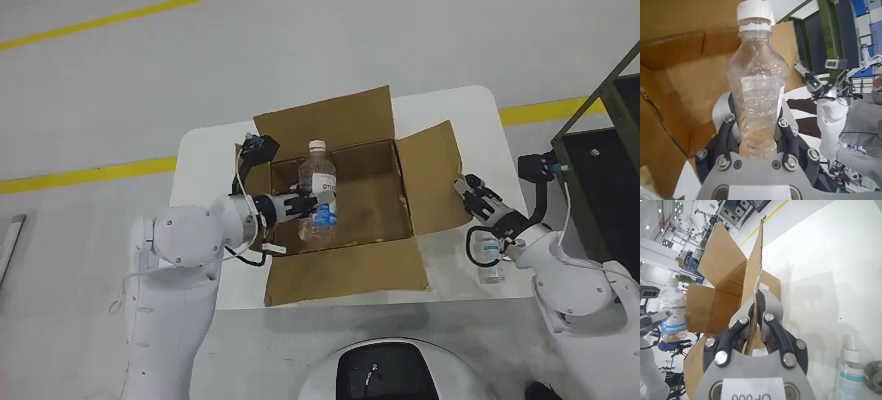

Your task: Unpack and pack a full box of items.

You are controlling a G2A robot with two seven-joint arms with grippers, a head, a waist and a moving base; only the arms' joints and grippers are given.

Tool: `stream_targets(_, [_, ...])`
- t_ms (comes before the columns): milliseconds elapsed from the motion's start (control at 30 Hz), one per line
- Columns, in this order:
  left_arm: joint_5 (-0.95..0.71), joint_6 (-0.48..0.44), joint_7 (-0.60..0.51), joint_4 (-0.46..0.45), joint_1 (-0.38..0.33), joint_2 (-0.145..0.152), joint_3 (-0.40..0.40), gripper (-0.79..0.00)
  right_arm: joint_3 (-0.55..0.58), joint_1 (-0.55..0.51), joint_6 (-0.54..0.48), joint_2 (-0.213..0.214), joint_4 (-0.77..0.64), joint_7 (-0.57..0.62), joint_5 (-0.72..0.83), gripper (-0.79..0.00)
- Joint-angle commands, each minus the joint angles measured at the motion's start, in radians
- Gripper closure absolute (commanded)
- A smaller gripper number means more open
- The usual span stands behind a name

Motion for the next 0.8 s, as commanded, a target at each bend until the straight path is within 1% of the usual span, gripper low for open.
stream_targets(0, [0.043,0.007,0.002,0.023,-0.003,0.001,0.021,0.000,0.004,-0.006,0.000,0.001,-0.003,0.000,0.001,0.000])
stream_targets(200, [0.103,0.026,-0.009,0.087,-0.008,0.006,0.058,0.000,0.013,-0.017,0.002,0.003,-0.012,0.000,0.006,0.000])
stream_targets(533, [0.101,0.029,-0.011,0.087,-0.009,0.007,0.058,0.000,0.013,-0.015,-0.013,0.009,-0.005,0.045,0.028,0.000])
stream_targets(633, [0.101,0.029,-0.011,0.087,-0.009,0.007,0.058,0.000,0.009,-0.014,-0.027,0.011,-0.001,0.074,0.048,0.000])
stream_targets(700, [0.125,0.019,0.025,0.093,0.005,0.006,0.077,0.000,0.005,-0.011,-0.048,0.012,0.000,0.097,0.063,0.000])
stream_targets(767, [0.121,0.038,0.034,0.108,-0.007,0.003,0.098,0.000,0.005,-0.009,-0.067,0.014,0.001,0.123,0.079,0.000])
